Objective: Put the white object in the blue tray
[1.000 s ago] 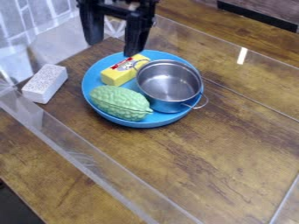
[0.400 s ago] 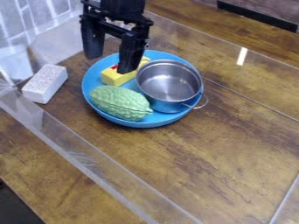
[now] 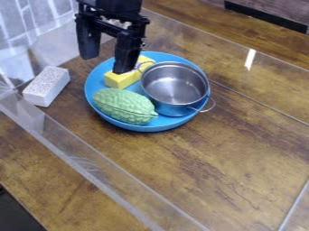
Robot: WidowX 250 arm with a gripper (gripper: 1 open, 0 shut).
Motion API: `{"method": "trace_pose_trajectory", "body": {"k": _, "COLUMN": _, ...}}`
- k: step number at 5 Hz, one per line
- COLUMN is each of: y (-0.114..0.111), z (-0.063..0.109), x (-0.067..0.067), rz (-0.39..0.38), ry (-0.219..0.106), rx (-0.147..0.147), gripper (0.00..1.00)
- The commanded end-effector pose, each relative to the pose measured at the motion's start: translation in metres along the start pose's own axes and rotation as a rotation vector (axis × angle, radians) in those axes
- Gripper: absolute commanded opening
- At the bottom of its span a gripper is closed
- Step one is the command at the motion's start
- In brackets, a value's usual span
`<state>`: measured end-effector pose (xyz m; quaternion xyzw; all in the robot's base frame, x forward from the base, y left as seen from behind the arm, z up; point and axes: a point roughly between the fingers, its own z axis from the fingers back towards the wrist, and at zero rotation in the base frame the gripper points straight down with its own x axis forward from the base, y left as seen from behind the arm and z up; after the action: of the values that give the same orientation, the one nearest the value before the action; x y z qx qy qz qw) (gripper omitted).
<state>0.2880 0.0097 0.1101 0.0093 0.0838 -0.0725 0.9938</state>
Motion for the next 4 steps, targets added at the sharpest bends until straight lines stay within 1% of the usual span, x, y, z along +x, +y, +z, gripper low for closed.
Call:
{"method": "trace_pose_trajectory", "body": {"k": 1, "y": 0.0078, "z": 0.0121, "x": -0.0005, "rz": 0.012, "ry": -0.040, "rx": 0.003, "gripper": 1.00}}
{"method": "trace_pose_trajectory", "body": {"k": 4, "y": 0.0106, "z": 0.0151, "x": 0.0001, "rz": -0.020, "ry": -0.046, "rx": -0.002, "gripper": 1.00}}
